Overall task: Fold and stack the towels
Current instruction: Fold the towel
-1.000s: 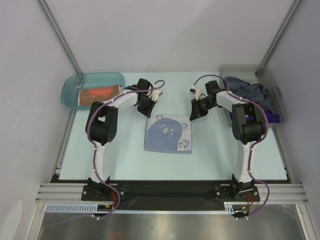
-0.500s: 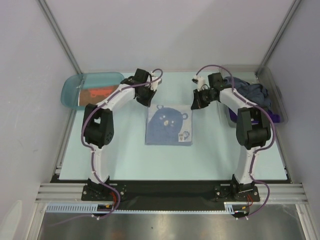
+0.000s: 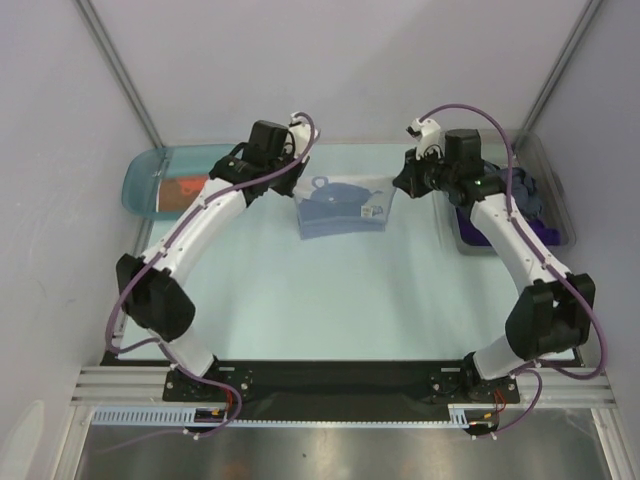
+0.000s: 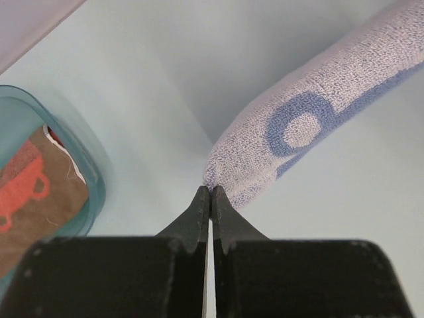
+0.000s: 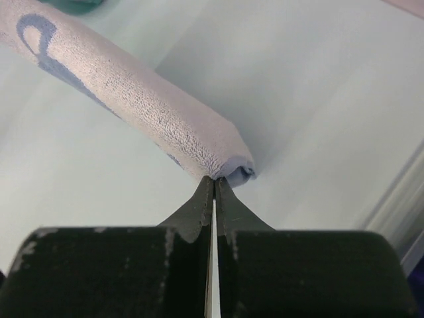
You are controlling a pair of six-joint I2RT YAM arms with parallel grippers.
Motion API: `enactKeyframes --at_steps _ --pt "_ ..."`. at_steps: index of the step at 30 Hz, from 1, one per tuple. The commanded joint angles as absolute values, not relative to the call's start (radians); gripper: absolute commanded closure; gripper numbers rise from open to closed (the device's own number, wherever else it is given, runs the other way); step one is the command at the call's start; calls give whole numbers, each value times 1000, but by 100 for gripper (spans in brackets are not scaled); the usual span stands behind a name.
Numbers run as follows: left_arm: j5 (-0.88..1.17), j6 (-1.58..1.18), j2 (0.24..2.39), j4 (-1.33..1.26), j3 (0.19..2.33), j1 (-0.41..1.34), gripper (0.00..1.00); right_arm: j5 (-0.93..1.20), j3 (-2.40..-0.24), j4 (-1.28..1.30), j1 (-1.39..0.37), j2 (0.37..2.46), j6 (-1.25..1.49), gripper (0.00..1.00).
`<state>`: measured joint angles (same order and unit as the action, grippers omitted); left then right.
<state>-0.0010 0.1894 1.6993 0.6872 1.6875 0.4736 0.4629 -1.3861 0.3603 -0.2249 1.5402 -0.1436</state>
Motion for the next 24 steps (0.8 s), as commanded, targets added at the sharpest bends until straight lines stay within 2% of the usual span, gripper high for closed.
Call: enactKeyframes --at_steps 1,9,13,18,24 --pt "-61 144 1576 692 1629 512 100 410 -1332 386 -242 1419 -124 100" --pt "-58 43 1317 756 1496 646 100 293 -1235 508 -360 1065 -80 100" --pt "-14 -32 1232 776 1480 678 99 264 -1220 540 -414 962 -31 100" --pt "-18 -41 1305 744 1433 675 100 288 -1095 410 -425 989 -5 100" --pt "28 -45 1578 623 1387 566 99 293 -991 140 -379 1265 -5 100"
